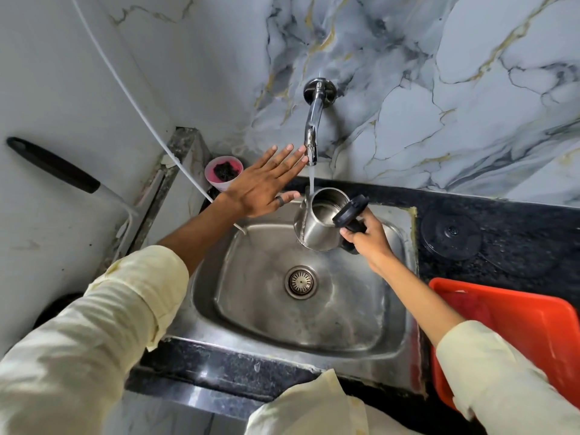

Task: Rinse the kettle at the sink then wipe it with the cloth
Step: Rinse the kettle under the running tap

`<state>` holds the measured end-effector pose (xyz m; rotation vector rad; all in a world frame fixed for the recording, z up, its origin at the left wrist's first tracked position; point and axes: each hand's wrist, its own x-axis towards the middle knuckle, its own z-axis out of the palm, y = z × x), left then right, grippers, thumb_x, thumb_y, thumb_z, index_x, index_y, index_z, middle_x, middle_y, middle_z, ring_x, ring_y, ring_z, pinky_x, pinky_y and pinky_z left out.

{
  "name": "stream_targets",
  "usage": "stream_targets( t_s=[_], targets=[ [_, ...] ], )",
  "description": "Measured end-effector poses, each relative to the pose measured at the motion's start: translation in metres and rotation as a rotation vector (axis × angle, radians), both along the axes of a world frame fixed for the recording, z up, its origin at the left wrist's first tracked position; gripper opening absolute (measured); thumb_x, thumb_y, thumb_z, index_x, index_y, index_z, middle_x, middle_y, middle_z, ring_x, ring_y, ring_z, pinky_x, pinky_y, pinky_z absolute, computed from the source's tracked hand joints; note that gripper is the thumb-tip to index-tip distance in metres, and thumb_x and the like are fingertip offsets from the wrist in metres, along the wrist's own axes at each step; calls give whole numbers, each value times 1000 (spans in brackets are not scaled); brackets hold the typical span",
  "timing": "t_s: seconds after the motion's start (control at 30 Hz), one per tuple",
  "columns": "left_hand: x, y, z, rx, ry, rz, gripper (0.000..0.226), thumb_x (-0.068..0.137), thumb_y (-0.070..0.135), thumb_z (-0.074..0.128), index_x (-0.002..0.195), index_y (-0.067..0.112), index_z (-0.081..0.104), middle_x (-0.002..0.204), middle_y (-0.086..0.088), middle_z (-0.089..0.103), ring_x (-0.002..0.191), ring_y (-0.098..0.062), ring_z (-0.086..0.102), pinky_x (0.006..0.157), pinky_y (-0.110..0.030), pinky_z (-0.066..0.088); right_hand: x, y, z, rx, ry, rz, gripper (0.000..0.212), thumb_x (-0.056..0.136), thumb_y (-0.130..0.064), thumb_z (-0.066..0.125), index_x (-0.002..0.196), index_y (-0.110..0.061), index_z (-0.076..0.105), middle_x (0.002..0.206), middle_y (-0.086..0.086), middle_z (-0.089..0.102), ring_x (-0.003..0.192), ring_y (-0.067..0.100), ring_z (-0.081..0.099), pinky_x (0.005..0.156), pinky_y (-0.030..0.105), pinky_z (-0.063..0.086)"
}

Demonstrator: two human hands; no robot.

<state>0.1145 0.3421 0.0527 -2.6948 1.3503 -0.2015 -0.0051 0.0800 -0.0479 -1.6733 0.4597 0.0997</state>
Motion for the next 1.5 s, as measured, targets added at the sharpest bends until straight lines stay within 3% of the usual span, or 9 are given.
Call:
stream_targets(
  t_s=[0.2, 0.37, 0.47, 0.6, 0.93, 1.13, 1.27, 1.37, 1.5],
  targets=[
    [-1, -1, 2, 6, 13, 13, 80, 111, 63, 12, 174, 14, 6, 182, -9, 1, 170, -30, 2, 138, -52, 8, 1, 2, 2, 29, -52, -29, 54, 88, 4, 72, 135, -20, 59, 125, 7, 70, 114, 17, 66, 73, 10, 51],
    [0, 0, 1, 8, 10, 17, 79, 112, 62, 14, 174, 15, 4, 182, -8, 0, 170, -29, 0, 138, -51, 6, 2, 1, 2, 59, -107, -6, 47, 85, 7, 72, 126, -15, 62, 117, 10, 73, 110, 20, 69, 89, 32, 59],
    [0, 0, 0, 9, 26, 21, 79, 112, 62, 15, 174, 16, 2, 182, -7, -2, 170, -29, -1, 138, -51, 6, 3, 3, -2, 64, -118, -42, 46, 86, 8, 72, 128, -7, 63, 120, 12, 73, 116, 24, 68, 80, 17, 57],
    [0, -1, -2, 2, 43, 23, 79, 112, 60, 19, 174, 15, 1, 182, -8, -3, 170, -29, -3, 138, -50, 6, 5, 5, -4, 42, -118, -70, 46, 86, 6, 75, 129, -5, 63, 121, 12, 73, 115, 22, 68, 91, 23, 53],
    [1, -1, -11, -69, 61, 18, 77, 113, 58, 22, 174, 14, 7, 182, -8, 1, 170, -29, 0, 138, -50, 7, 4, 3, 2, 19, -130, -61, 43, 86, 7, 74, 123, -12, 63, 107, 3, 72, 96, 7, 66, 73, 6, 51],
    [2, -19, -10, -372, 115, 125, 66, 112, 38, 48, 169, 12, 30, 179, -11, 24, 168, -33, 18, 136, -48, 19, 6, 5, 2, 9, -139, -61, 41, 86, 6, 74, 117, -18, 63, 104, 1, 73, 95, 9, 68, 80, 16, 55],
    [3, -46, 6, -729, 492, 359, 66, 108, 37, 59, 164, 9, 38, 162, -13, 52, 153, -28, 48, 128, -43, 36, 7, 6, 3, -16, -129, -56, 43, 84, 6, 75, 111, -26, 64, 101, -6, 73, 87, -5, 70, 75, 11, 54],
    [11, -55, 14, -843, 661, 457, 47, 101, 27, 71, 146, 13, 66, 136, -4, 77, 137, -18, 66, 124, -45, 45, 7, 6, 4, -30, -132, -59, 45, 84, 6, 75, 106, -32, 64, 101, -7, 73, 86, -13, 68, 71, 6, 51],
    [20, -55, 15, -860, 574, 658, 39, 82, 46, 87, 115, 26, 85, 109, 12, 85, 123, -11, 74, 125, -46, 41, 9, 6, 5, -20, -128, -58, 44, 87, 4, 74, 117, -26, 64, 106, -10, 71, 89, -17, 67, 71, 3, 50]
  ],
)
